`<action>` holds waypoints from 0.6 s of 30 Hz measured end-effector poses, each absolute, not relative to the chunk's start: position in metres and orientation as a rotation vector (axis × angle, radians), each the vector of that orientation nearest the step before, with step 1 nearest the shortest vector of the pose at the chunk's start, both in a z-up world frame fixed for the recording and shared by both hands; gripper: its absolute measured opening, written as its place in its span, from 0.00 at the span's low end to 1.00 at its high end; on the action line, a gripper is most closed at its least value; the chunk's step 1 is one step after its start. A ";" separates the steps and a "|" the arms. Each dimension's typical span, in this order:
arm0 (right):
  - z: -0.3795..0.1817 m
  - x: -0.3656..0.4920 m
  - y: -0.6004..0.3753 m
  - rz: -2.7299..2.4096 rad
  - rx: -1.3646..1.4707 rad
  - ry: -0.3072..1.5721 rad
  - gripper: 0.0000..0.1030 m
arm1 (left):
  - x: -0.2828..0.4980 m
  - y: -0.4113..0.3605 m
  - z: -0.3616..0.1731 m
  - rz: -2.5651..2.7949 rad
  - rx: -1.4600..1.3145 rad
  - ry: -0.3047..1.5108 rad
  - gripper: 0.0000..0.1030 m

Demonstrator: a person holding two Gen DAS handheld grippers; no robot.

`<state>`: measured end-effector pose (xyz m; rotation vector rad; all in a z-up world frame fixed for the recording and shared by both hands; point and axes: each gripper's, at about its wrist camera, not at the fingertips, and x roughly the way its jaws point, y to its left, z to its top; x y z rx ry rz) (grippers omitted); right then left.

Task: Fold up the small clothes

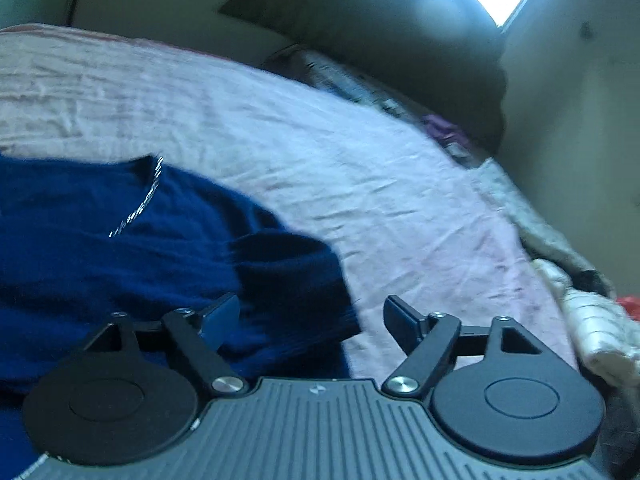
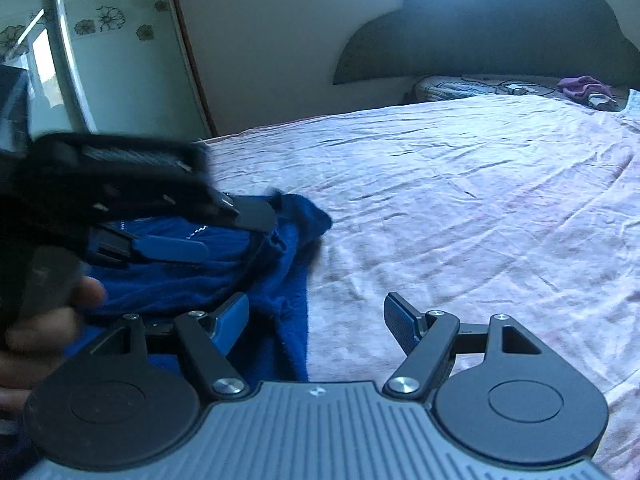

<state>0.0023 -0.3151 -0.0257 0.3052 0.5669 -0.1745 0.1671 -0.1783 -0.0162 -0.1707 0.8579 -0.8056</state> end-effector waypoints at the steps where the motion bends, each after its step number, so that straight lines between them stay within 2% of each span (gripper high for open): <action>1: -0.025 0.002 -0.316 -0.183 0.307 0.562 0.72 | 0.166 -0.174 -0.011 -0.816 -0.179 0.842 0.83; 5: -0.016 -0.002 -0.316 -0.203 0.312 0.507 0.72 | 0.167 -0.141 0.010 -0.712 -0.119 0.726 0.86; 9: 0.003 0.006 -0.302 -0.054 0.284 0.446 0.72 | 0.179 -0.095 0.003 -0.414 0.022 0.677 0.85; 13: -0.004 0.039 -0.290 0.157 0.383 0.493 0.72 | 0.189 -0.051 -0.015 -0.286 0.017 0.730 0.84; 18: -0.028 0.072 -0.297 -0.008 0.400 0.640 0.72 | 0.193 -0.023 -0.040 -0.194 0.051 0.817 0.83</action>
